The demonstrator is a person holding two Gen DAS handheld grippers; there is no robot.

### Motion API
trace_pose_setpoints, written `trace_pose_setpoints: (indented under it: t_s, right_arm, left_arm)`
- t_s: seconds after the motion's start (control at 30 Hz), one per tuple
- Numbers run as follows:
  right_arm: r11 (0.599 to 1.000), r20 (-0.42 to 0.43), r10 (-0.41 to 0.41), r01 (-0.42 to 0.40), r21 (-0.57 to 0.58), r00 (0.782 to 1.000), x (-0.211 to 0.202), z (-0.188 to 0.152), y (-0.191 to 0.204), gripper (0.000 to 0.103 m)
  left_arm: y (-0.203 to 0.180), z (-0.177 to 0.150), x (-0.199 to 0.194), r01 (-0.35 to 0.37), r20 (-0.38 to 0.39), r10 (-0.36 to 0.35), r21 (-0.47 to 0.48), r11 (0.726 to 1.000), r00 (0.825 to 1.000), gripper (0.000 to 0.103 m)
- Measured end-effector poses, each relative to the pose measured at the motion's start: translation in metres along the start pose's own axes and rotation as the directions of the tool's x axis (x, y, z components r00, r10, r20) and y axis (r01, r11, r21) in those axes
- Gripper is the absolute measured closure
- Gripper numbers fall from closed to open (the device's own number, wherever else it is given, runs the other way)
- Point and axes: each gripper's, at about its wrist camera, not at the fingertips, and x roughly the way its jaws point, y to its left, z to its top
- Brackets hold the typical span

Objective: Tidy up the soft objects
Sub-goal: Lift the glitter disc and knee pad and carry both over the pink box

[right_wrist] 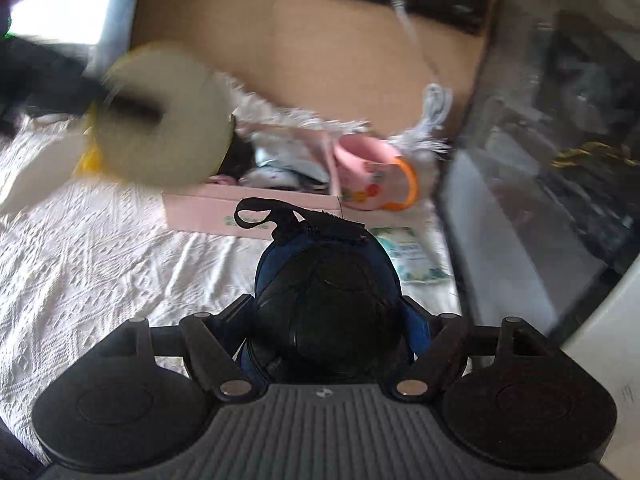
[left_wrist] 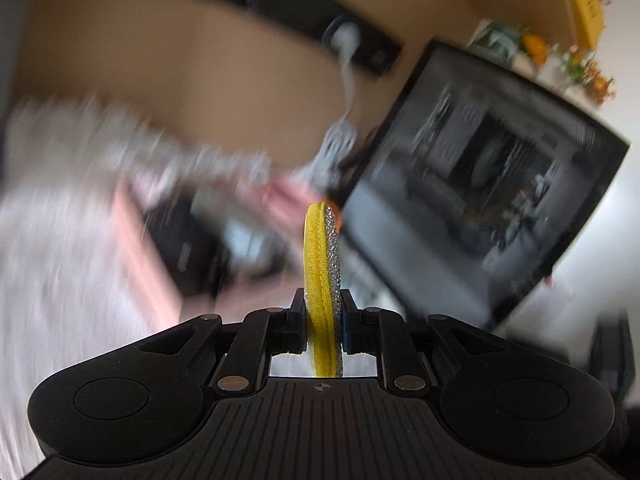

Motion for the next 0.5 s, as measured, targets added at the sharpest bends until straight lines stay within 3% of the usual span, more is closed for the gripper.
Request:
trace_pose_setpoints:
  t_s: [0.1, 0.17, 0.23, 0.3, 0.33, 0.5]
  right_arm:
    - [0.999, 0.009, -0.036, 0.035, 0.033, 0.999, -0.004, -0.003, -0.007, 0.026]
    - [0.997, 0.009, -0.054, 0.053, 0.05, 0.999, -0.005, -0.005, -0.01, 0.026]
    - [0.996, 0.002, -0.064, 0.063, 0.059, 0.998, -0.002, -0.006, -0.011, 0.026]
    - [0.995, -0.01, -0.073, 0.073, 0.066, 0.997, 0.0, -0.006, -0.012, 0.026]
    - [0.995, -0.014, -0.076, 0.077, 0.07, 0.997, 0.002, -0.005, -0.013, 0.026]
    - [0.997, 0.009, -0.054, 0.053, 0.063, 0.999, 0.012, 0.017, -0.016, 0.026]
  left_arm:
    - [0.008, 0.047, 0.033, -0.011, 0.05, 0.01, 0.017, 1.0, 0.999, 0.085]
    - [0.028, 0.068, 0.068, -0.022, 0.018, 0.022, -0.017, 1.0, 1.0, 0.082]
    - [0.055, 0.073, 0.103, -0.114, -0.037, 0.112, -0.064, 0.991, 0.993, 0.081]
    - [0.075, 0.07, 0.128, -0.241, -0.106, 0.235, -0.058, 0.969, 0.966, 0.076]
    - [0.08, 0.068, 0.134, -0.272, -0.122, 0.265, -0.044, 0.961, 0.956, 0.07]
    - [0.084, 0.065, 0.121, -0.247, -0.055, 0.244, -0.056, 0.967, 0.968, 0.07]
